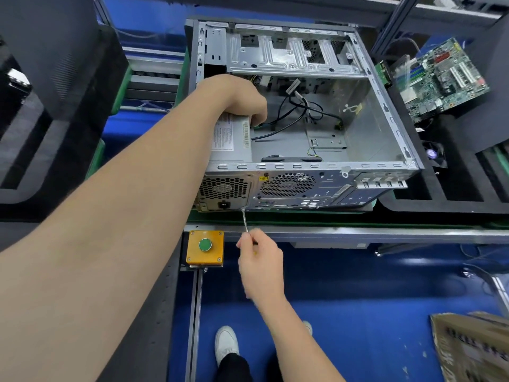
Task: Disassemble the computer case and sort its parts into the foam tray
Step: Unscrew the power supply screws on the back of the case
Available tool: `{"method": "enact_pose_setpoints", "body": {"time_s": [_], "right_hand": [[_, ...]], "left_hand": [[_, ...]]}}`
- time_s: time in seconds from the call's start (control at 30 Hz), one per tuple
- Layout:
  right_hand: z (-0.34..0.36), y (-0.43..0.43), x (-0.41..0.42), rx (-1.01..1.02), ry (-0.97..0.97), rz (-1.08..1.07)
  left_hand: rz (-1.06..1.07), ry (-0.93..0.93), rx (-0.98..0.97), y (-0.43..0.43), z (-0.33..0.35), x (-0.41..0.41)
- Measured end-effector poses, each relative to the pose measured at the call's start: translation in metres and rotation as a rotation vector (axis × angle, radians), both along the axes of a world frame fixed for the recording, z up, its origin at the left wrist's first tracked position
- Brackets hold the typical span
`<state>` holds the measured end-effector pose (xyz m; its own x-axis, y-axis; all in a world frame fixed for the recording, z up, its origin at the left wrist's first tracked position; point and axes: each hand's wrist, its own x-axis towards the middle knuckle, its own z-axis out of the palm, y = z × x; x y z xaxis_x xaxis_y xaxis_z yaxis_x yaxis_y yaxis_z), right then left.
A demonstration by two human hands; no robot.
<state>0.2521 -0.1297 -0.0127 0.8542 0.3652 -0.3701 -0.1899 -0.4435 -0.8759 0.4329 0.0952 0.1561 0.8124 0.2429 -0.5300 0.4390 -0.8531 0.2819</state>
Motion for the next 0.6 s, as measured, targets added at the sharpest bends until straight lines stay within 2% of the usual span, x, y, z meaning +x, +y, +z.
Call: {"method": "enact_pose_setpoints", "body": {"time_s": [0.07, 0.1, 0.13, 0.2, 0.3, 0.43, 0.53, 0.6], "right_hand": [[-0.002, 0.008, -0.010, -0.387, -0.383, 0.060], [-0.003, 0.011, -0.015, -0.462, -0.487, 0.049], [-0.004, 0.013, -0.018, -0.472, -0.544, 0.027], [-0.008, 0.014, -0.015, -0.418, -0.527, -0.012], [-0.008, 0.008, -0.009, -0.197, -0.345, -0.078], [0.001, 0.000, 0.000, 0.034, 0.071, -0.160], [0.004, -0.007, 0.008, 0.247, 0.399, -0.128], [0.005, -0.013, 0.010, 0.422, 0.557, -0.087]], "left_hand": [[-0.006, 0.003, 0.005, 0.000, 0.000, 0.000], [-0.009, 0.004, 0.006, 0.000, 0.000, 0.000], [-0.012, 0.003, 0.002, 0.001, 0.000, 0.000], [-0.013, 0.000, -0.011, 0.000, 0.001, -0.001], [-0.023, -0.016, -0.015, -0.002, 0.004, -0.003], [-0.043, -0.054, -0.004, -0.003, 0.005, -0.007], [-0.027, -0.162, 0.032, -0.006, 0.004, -0.009], [-0.018, -0.284, 0.136, -0.006, 0.000, -0.011]]}}
